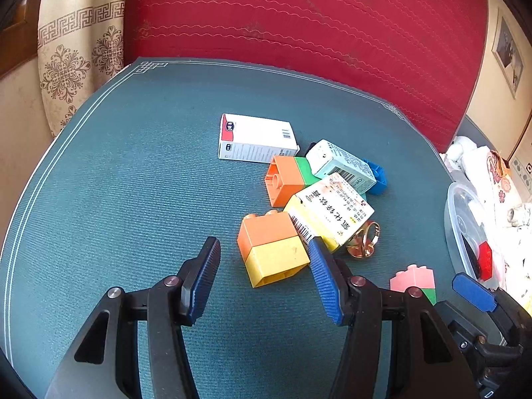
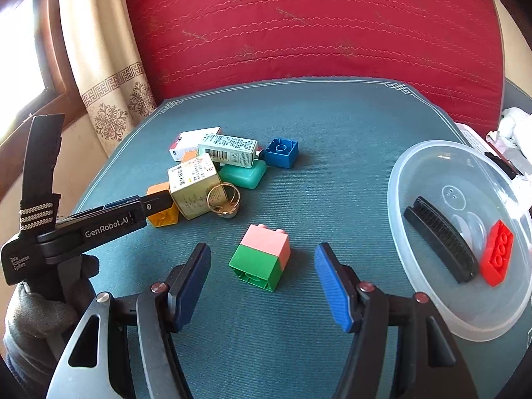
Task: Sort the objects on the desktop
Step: 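Move both tools back toward the remaining bricks on the table, then grasp the orange-yellow brick with the left tool while the right tool grasps the pink-green brick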
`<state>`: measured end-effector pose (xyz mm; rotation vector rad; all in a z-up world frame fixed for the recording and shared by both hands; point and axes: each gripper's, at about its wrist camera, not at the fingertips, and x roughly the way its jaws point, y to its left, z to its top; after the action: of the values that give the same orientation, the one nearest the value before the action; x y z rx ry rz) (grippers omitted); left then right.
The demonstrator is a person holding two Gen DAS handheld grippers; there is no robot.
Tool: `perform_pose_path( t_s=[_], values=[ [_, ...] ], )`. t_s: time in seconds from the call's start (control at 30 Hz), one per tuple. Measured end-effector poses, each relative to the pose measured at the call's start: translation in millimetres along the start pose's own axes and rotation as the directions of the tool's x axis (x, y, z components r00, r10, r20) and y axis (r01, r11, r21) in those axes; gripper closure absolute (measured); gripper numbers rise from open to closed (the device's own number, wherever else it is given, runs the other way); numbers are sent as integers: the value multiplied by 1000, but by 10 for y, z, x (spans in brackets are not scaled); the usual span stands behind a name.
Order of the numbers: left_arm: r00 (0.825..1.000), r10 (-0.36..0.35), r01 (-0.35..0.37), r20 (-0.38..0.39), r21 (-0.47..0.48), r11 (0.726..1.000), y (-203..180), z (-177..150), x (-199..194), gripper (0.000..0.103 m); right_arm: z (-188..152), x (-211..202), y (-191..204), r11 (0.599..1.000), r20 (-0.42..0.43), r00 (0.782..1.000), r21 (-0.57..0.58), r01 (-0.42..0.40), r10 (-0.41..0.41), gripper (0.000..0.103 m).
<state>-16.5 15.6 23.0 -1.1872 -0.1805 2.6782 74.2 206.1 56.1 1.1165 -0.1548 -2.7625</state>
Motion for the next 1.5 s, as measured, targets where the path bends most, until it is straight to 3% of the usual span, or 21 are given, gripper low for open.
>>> perform_pose_path(
  t_s=[0.33,0.7,1.07,1.17,1.2,1.37,1.43,1.5],
  values=[
    [999,47,-48,-22,-49,998,179,5,77,44,-3,90,35,1000,-23,1000,-5,-4,4,34],
    [998,65,-66,-27,-28,997,143,108,194,44,8,188,56,1000,-43,999,-8,0,0,34],
    [995,97,-97,19,25,995,54,30,195,45,25,339,63,1000,-77,997,4,21,-20,34],
    [993,111,-111,30,3,994,83,27,164,59,13,406,56,999,-89,995,3,35,-35,34],
    [993,114,-114,34,-5,994,94,14,146,67,1,433,48,999,-94,995,5,36,-35,37],
    [993,111,-110,42,-18,994,78,-18,99,67,-14,468,47,998,-95,994,-12,61,-62,55],
    [993,113,-112,46,-21,994,81,-27,87,67,-17,457,37,998,-92,994,-14,61,-62,56],
    [992,113,-112,50,-28,993,96,-23,82,67,-16,452,30,998,-92,993,-16,67,-68,64]
  ],
)
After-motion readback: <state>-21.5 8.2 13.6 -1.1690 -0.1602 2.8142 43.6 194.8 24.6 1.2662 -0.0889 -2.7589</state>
